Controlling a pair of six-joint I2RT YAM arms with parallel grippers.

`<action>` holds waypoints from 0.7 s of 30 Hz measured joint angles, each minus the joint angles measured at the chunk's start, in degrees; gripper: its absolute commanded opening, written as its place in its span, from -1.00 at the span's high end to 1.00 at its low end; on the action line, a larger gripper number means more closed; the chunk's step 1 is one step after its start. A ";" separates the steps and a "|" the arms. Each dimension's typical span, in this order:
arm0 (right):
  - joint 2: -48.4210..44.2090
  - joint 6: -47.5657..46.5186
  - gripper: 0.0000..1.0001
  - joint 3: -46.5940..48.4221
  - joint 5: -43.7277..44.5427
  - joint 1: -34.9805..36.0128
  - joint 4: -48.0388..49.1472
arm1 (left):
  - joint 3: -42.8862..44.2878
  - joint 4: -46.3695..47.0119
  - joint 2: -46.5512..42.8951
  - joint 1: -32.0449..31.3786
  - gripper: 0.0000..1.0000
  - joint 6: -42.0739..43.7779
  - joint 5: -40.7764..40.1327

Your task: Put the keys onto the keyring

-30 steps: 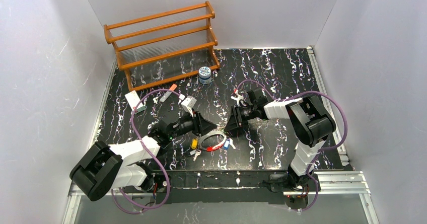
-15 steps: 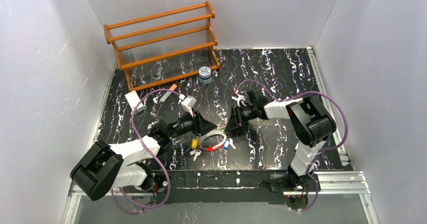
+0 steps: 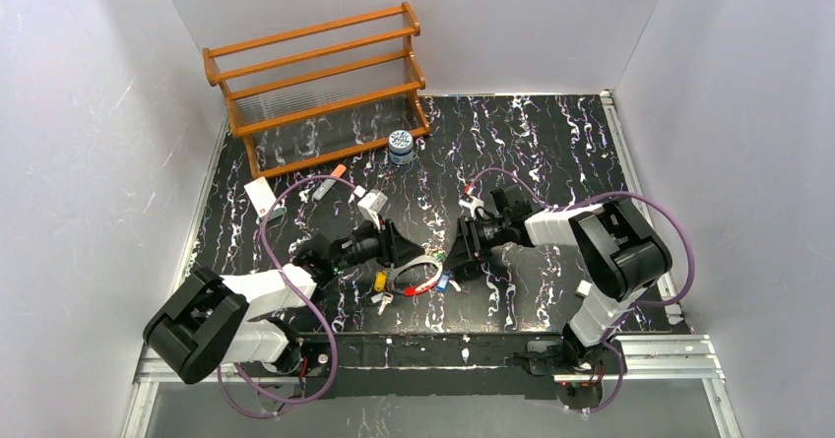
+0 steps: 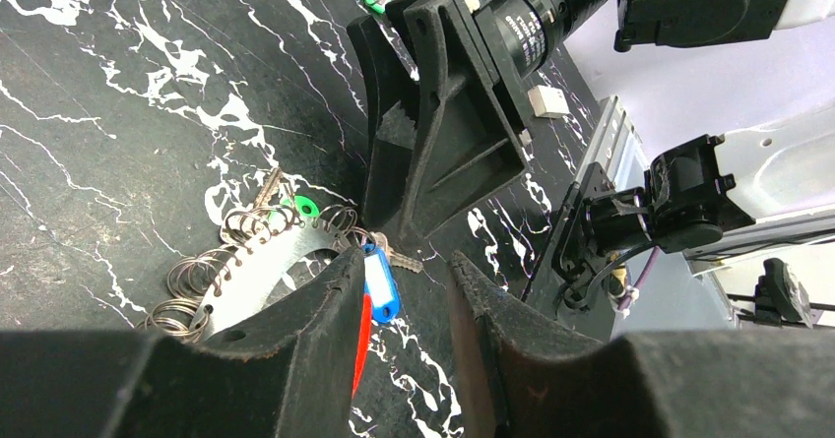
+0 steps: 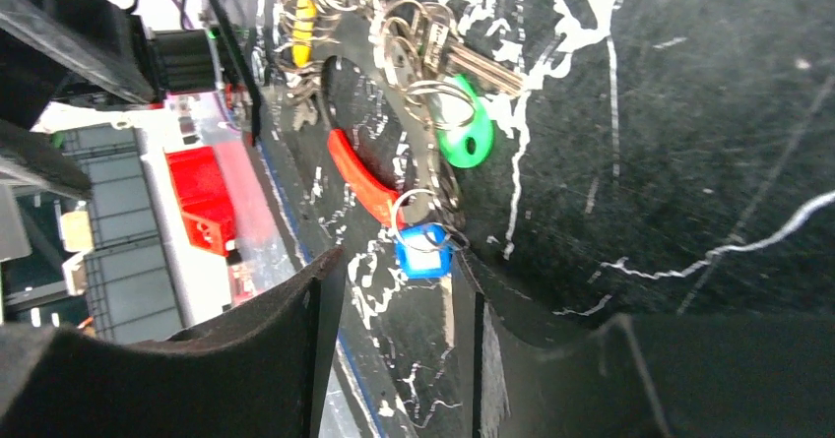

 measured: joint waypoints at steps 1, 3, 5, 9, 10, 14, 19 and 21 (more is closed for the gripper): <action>0.00 0.52 -0.01 -0.26 -0.83 0.02 0.79 | 0.00 0.02 0.07 0.00 0.30 -0.02 0.02; 0.04 1.44 -0.01 -0.31 -2.03 0.26 2.23 | 0.00 0.15 0.22 0.07 0.30 -0.04 0.15; 0.09 1.84 0.02 -0.20 -2.97 0.66 3.56 | 0.00 0.42 0.55 0.09 0.30 -0.17 0.24; 0.37 2.38 0.03 0.83 -4.31 1.73 4.55 | 0.00 0.63 0.94 0.11 0.29 -0.46 0.44; 0.37 2.38 0.03 1.14 -4.42 2.14 4.76 | 0.00 0.72 0.96 0.11 0.29 -0.55 0.44; 0.37 1.20 0.02 2.34 -4.59 4.04 4.52 | 0.00 0.96 0.96 0.15 0.29 -0.61 0.44; -0.04 -0.61 -0.02 3.02 -3.23 5.64 2.84 | 0.00 0.98 0.96 0.20 0.29 -0.59 0.44; -0.74 -0.79 -0.03 3.02 -1.16 5.64 1.68 | 0.00 0.96 0.96 0.20 0.29 -0.59 0.44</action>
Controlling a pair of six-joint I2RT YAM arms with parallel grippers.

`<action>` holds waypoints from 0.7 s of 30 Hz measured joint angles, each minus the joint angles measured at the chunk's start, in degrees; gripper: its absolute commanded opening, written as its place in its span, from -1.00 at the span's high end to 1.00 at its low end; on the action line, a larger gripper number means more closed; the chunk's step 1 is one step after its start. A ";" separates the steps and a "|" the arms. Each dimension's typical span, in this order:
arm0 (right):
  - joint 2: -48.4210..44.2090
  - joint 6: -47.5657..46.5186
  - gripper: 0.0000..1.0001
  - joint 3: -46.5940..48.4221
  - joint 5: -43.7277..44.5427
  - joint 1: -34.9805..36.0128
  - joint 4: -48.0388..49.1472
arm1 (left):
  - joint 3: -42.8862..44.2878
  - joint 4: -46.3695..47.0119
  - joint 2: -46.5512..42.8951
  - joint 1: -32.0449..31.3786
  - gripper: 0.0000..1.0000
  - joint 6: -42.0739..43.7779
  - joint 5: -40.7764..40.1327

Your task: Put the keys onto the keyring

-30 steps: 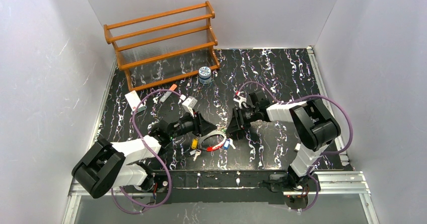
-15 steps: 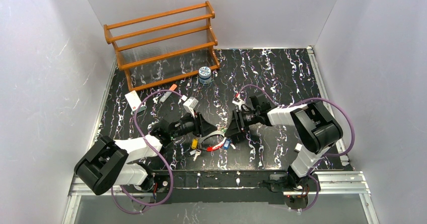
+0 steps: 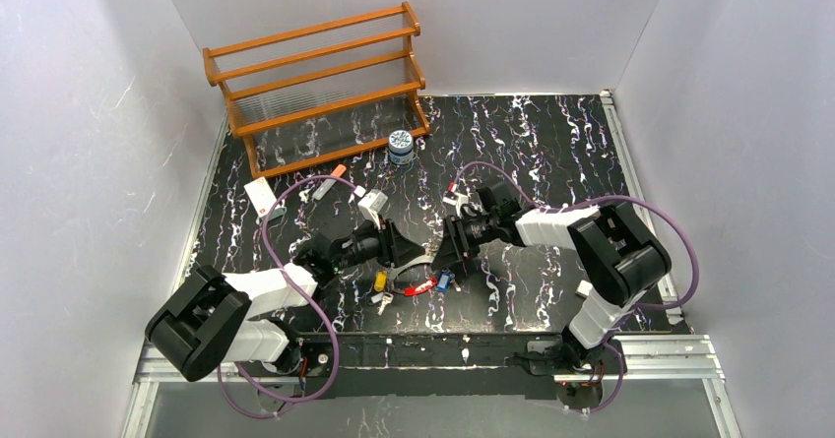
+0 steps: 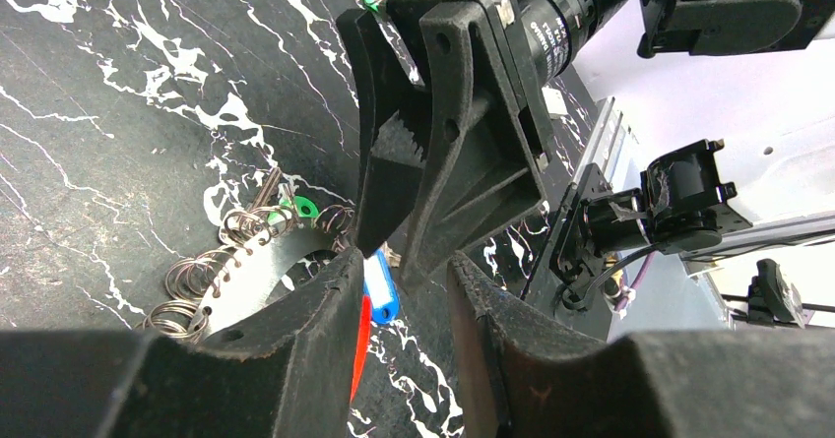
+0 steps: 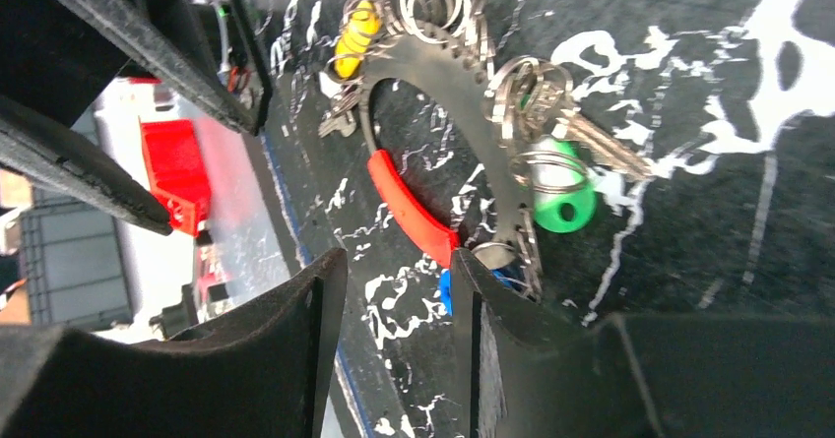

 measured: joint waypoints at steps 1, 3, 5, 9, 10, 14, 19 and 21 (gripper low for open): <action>-0.42 0.04 -0.04 0.02 1.33 -0.11 -0.55 | 0.00 0.00 0.00 0.00 0.29 0.00 0.00; -1.05 0.20 -0.07 0.02 3.82 -0.33 -1.27 | 0.00 0.00 0.00 0.00 0.29 0.00 0.00; -1.38 0.55 -0.10 0.02 6.58 -0.63 -1.73 | 0.00 0.00 0.00 0.00 0.28 0.00 0.00; -1.46 1.84 -0.10 0.00 10.54 -1.05 -2.69 | 0.00 0.00 0.00 0.00 0.28 0.00 -0.02; -1.46 2.05 -0.10 0.00 11.30 -1.14 -2.89 | 0.00 0.02 0.00 0.00 0.27 0.00 -0.02; -0.98 2.69 -0.06 0.02 12.66 -1.22 -3.15 | -0.02 0.00 -0.13 0.00 0.27 0.00 -0.02; -0.72 3.17 -0.08 0.11 12.66 -1.25 -3.19 | -0.02 0.02 -0.35 0.00 0.27 0.02 -0.04; -0.90 3.04 -0.10 0.13 12.76 -1.25 -3.28 | -0.02 0.02 -0.35 0.00 0.27 0.04 -0.04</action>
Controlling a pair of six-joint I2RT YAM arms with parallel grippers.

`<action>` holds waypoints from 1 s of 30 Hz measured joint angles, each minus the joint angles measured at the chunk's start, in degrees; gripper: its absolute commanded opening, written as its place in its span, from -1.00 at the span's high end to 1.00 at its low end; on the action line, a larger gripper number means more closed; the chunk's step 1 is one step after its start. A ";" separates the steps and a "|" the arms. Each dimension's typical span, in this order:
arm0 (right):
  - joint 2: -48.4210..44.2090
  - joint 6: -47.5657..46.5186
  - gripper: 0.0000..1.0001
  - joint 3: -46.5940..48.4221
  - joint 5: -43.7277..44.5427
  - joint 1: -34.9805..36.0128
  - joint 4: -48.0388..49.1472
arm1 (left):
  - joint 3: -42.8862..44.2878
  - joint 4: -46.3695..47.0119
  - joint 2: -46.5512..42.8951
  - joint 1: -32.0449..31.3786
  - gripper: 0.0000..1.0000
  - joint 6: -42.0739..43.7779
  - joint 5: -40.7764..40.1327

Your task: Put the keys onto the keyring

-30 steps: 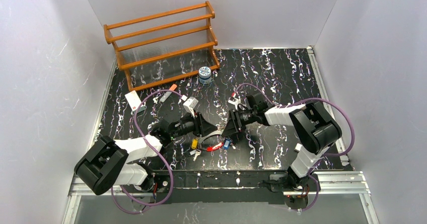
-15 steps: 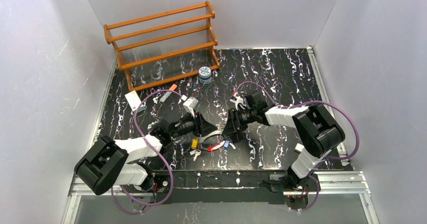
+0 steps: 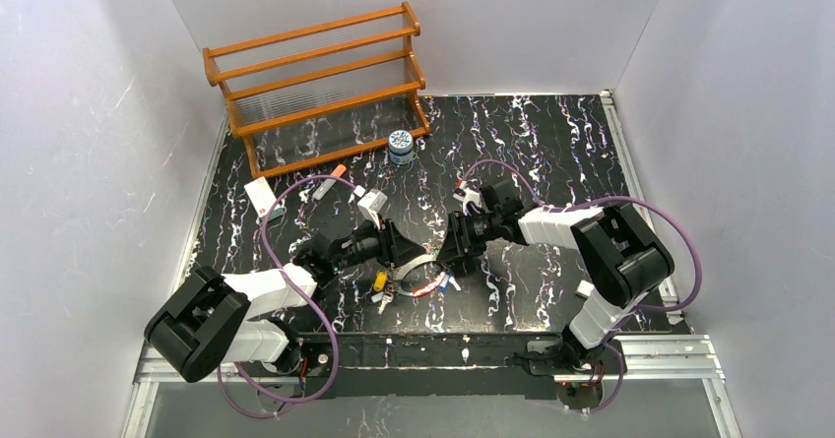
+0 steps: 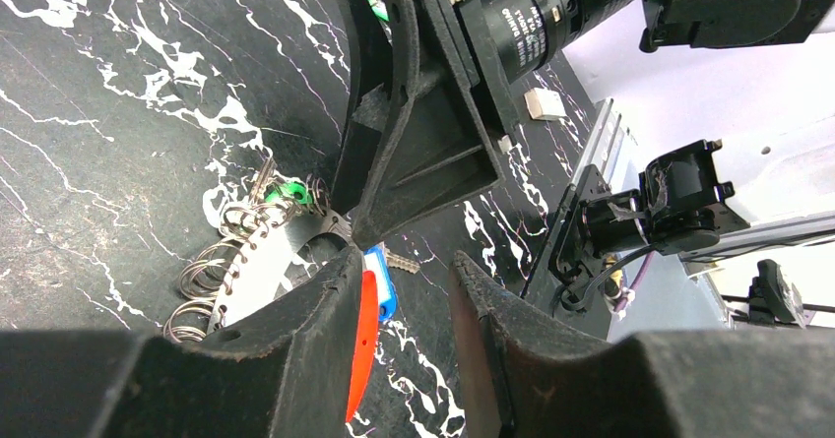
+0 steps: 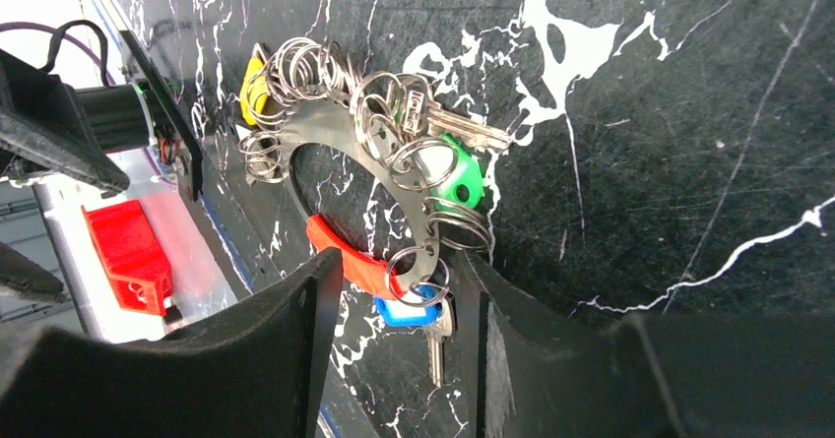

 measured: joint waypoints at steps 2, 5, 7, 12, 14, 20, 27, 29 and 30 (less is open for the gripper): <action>-0.72 -0.11 -0.10 0.02 0.37 -0.09 -0.44 | -0.02 0.00 0.00 0.00 0.27 0.00 -0.02; -2.69 -0.09 -0.08 0.24 0.50 -0.96 -0.50 | -0.02 0.00 0.00 0.00 0.27 -0.04 -0.28; -3.76 0.02 -0.06 0.55 0.44 -2.34 -0.15 | -0.02 0.00 0.00 0.00 0.27 -0.04 -0.52; -2.75 0.22 0.06 2.08 0.07 -5.22 0.79 | 0.11 0.00 0.76 0.00 0.27 -0.55 -0.74; -0.92 0.24 0.18 2.86 -0.83 -5.57 1.25 | 0.70 -0.02 2.40 0.00 0.26 -1.14 -0.72; 4.66 0.81 0.46 3.10 -5.46 -5.51 3.06 | 4.28 -0.04 8.46 -0.57 0.22 -3.06 -0.83; 5.60 1.60 0.71 1.11 -10.43 -4.46 5.66 | 7.23 -0.02 12.13 -2.99 0.19 -4.20 -1.66; 5.60 1.97 0.74 -0.09 -11.52 -3.65 6.40 | 7.85 -0.02 12.96 -3.43 0.19 -4.55 -2.03; 5.60 2.14 0.75 -0.68 -12.02 -3.21 6.62 | 8.02 0.00 13.27 -3.54 0.19 -4.61 -2.16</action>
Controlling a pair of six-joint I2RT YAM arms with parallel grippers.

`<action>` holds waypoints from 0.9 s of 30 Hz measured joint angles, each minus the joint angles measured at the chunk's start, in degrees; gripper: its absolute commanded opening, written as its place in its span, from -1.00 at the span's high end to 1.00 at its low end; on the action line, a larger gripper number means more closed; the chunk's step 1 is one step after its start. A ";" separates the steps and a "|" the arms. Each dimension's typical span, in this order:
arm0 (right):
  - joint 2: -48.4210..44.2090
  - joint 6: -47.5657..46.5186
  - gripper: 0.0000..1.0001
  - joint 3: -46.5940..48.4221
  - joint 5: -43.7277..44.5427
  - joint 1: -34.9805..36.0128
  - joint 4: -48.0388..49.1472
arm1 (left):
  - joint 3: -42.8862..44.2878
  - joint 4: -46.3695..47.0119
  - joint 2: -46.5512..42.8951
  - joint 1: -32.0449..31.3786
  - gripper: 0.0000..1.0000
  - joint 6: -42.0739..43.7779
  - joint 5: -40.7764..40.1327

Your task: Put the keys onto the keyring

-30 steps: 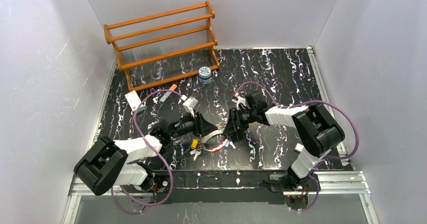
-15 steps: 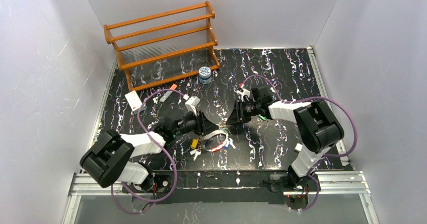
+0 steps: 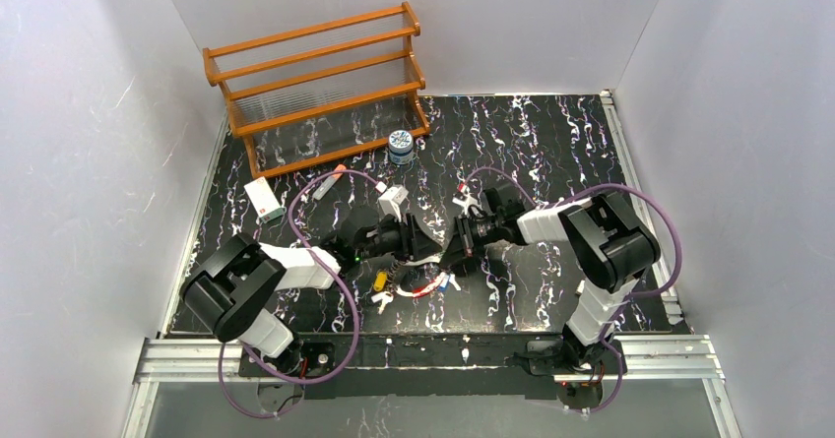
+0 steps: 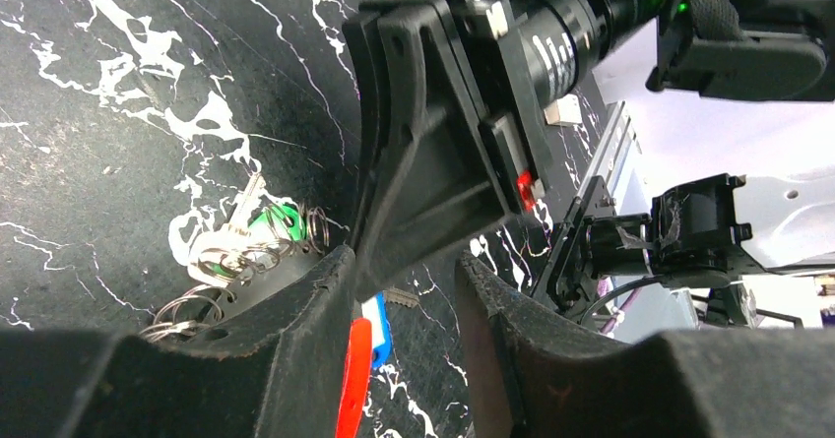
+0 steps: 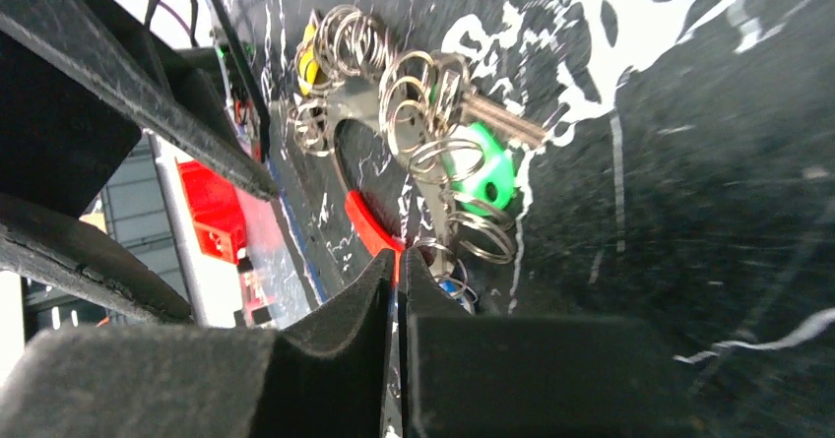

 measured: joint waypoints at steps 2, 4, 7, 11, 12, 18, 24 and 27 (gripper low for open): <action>-0.02 0.50 0.75 -1.05 -0.85 1.01 0.55 | 0.35 0.02 0.83 -0.39 0.20 -0.37 -0.33; -0.15 1.14 0.74 -1.84 -1.25 2.03 1.03 | 0.46 -0.04 1.44 -0.70 0.20 -0.63 -0.76; -0.92 1.81 0.68 -2.99 -1.51 3.32 1.86 | 0.46 -0.04 1.77 -0.96 0.21 -1.01 -1.44; -3.72 2.47 0.44 -4.00 -1.03 4.00 1.64 | 0.48 -0.04 1.79 -1.05 0.22 -1.25 -2.14; -4.79 2.45 0.39 -4.00 -0.35 3.87 1.49 | 0.48 -0.04 1.79 -1.09 0.22 -1.27 -2.36; -9.94 2.47 0.27 -3.76 3.02 0.42 1.33 | 0.72 -0.26 1.79 -1.20 0.23 -1.27 -3.10; -8.74 1.79 0.26 -2.60 4.22 -3.08 0.20 | 0.94 -2.12 1.79 -1.77 0.26 0.13 -3.52; -6.23 1.36 0.26 -1.92 3.80 -3.30 0.02 | 1.36 -3.04 1.77 -2.01 0.28 1.11 -3.58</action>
